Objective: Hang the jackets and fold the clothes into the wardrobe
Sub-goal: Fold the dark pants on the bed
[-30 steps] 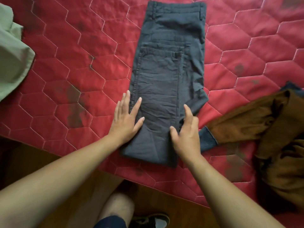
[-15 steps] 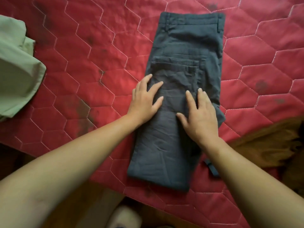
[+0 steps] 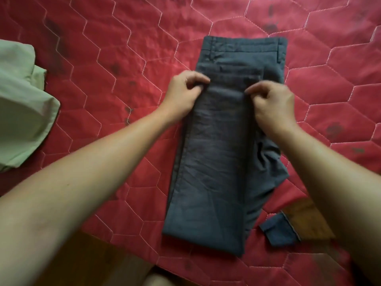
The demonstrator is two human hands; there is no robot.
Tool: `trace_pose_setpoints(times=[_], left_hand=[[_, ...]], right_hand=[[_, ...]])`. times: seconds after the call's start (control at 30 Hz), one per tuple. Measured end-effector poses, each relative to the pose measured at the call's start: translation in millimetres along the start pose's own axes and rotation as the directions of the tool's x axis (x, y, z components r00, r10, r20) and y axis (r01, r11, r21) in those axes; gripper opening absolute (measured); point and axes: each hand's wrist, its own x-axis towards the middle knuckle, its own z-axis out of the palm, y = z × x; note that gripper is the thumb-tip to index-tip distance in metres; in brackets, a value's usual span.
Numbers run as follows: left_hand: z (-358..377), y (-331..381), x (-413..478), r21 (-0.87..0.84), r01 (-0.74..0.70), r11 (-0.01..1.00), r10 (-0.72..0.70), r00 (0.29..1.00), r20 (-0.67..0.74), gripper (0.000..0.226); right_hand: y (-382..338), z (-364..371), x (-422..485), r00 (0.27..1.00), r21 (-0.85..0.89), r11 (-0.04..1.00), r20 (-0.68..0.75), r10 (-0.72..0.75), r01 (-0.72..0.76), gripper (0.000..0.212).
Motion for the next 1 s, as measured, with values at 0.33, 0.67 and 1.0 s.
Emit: trace_pose_setpoints(times=[0.33, 0.67, 1.0], left_hand=[[13, 14, 70, 0.135, -0.104, 0.985, 0.094, 0.993, 0.077, 0.055], [44, -14, 0, 0.751, -0.316, 0.579, 0.139, 0.947, 0.290, 0.068], [28, -52, -103, 0.773, -0.306, 0.556, 0.081, 0.945, 0.316, 0.073]], right_hand=[[0, -5, 61, 0.976, -0.214, 0.970, 0.208, -0.069, 0.114, 0.053], [61, 38, -19, 0.971, -0.648, 0.727, 0.202, -0.125, 0.229, 0.079], [104, 39, -119, 0.982, -0.686, 0.709, 0.178, -0.056, 0.165, 0.088]])
